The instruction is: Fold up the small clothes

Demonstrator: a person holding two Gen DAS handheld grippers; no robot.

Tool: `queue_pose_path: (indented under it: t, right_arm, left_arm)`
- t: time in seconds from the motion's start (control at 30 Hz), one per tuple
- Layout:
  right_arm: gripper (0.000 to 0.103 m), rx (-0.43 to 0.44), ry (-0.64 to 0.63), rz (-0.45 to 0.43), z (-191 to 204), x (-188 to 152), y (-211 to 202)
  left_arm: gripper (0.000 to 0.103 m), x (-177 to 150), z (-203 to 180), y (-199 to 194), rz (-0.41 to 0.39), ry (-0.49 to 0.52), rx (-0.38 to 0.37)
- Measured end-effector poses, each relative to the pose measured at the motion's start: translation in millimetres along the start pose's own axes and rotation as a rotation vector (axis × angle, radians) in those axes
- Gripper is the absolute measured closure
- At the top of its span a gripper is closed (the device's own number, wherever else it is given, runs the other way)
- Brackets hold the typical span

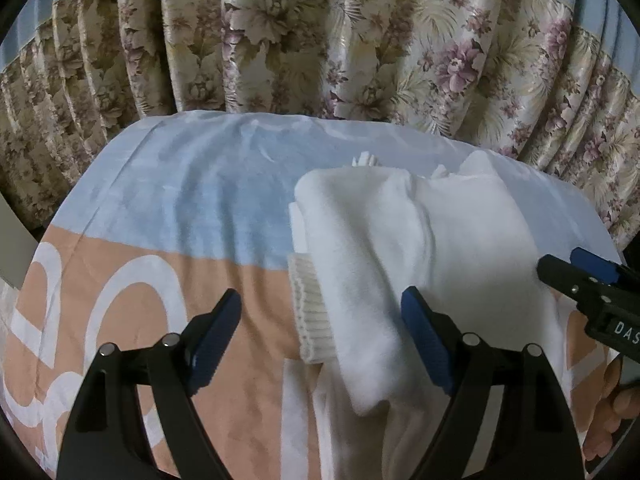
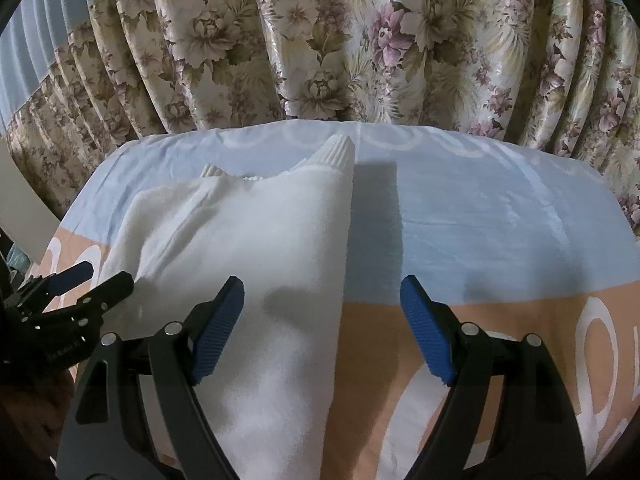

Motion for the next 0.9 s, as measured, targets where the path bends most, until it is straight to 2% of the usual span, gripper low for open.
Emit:
queue_pose_path:
  t: [0.17, 0.23, 0.33, 0.4, 0.53, 0.6, 0.8, 0.87, 0.9]
  right_arm:
    - [0.023, 0.011, 0.005, 0.05, 3.2, -11.7, 16.2]
    - [0.022, 0.013, 0.012, 0.072, 2.8, -19.2, 23.6]
    - [0.019, 0.023, 0.022, 0.084, 1.6, -24.8, 30.0]
    - [0.018, 0.036, 0.051, 0.091, 0.2, -26.2, 31.8]
    - [0.017, 0.045, 0.067, 0.087, -0.9, -27.1, 32.6]
    - [0.017, 0.047, 0.075, 0.087, -1.4, -27.6, 32.6]
    - [0.017, 0.056, 0.099, 0.086, -1.8, -29.2, 32.0]
    - [0.022, 0.079, 0.11, 0.082, 1.3, -30.4, 31.9]
    - [0.034, 0.096, 0.113, 0.078, 4.1, -30.8, 32.1]
  left_arm:
    - [0.02, -8.1, 2.5, 10.8, 0.048, -0.02, -0.006]
    - [0.023, -10.0, 5.1, 13.0, 0.06, -0.043, -0.021]
    - [0.029, -12.2, 3.9, 13.7, 0.064, -0.06, -0.061]
    - [0.039, -14.3, -0.7, 12.8, 0.058, -0.085, -0.111]
    - [0.054, -17.4, -9.8, 13.0, 0.073, -0.144, -0.189]
    - [0.061, -16.9, -15.2, 13.3, 0.072, -0.15, -0.201]
    - [0.069, -16.3, -20.9, 10.3, 0.04, -0.14, -0.189]
    - [0.072, -16.3, -21.8, 7.7, 0.029, -0.128, -0.175]
    - [0.073, -15.5, -22.1, 6.6, 0.023, -0.126, -0.162]
Point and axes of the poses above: each gripper's, at about its wrist camera, not at the fingertips, and y roughly the way its jaws point, z to its left, x to its top, the point moved 10 cm from there along y, roughly the way its jaws point, and after that the axes turned 13 degrees about -z, right-handed, at the moved point
